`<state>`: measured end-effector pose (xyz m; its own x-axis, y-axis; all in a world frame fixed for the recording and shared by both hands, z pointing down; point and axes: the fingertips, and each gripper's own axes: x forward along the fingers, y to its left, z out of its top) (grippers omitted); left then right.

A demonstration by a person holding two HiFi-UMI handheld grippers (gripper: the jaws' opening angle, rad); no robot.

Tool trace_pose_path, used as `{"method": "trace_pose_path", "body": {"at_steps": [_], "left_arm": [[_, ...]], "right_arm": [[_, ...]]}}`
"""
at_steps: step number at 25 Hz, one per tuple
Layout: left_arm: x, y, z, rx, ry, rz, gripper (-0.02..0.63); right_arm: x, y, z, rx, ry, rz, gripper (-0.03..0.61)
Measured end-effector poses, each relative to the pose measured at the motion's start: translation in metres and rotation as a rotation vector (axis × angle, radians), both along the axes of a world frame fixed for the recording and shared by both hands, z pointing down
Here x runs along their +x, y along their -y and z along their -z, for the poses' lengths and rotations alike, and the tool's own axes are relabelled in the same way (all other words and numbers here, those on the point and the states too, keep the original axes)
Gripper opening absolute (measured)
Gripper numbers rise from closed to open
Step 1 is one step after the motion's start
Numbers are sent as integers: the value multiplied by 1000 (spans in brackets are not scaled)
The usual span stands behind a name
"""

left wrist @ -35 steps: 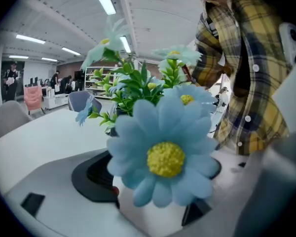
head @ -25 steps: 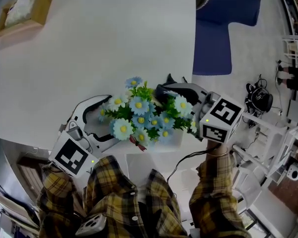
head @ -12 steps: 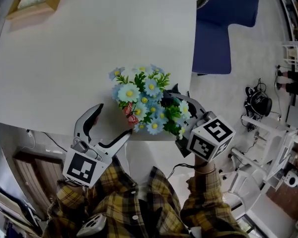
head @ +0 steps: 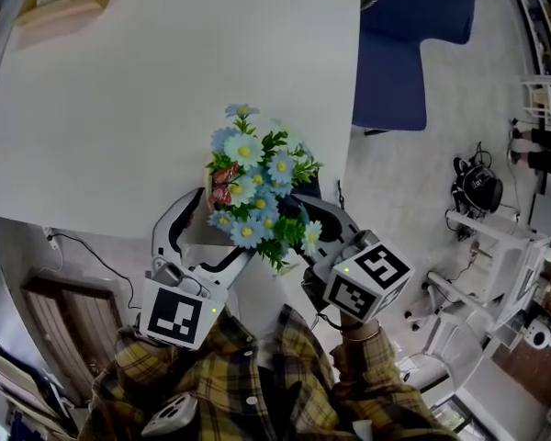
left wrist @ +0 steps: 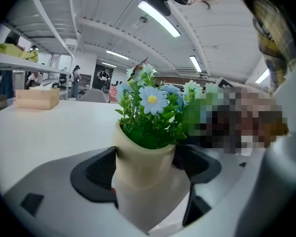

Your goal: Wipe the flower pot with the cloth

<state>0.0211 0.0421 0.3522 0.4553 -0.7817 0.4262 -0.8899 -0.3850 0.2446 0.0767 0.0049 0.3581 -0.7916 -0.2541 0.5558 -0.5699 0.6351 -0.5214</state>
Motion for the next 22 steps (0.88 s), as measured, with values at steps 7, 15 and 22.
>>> {"method": "trace_pose_path", "body": {"at_steps": [7, 15, 22], "left_arm": [[-2, 21, 2, 34, 73, 32, 399], [-1, 27, 3, 58, 119, -45, 397], [2, 23, 6, 34, 127, -142, 397]], "right_arm": [[-5, -2, 1, 2, 5, 35, 15], [-4, 11, 0, 4, -4, 15, 15], [0, 34, 4, -4, -16, -33, 15]]}}
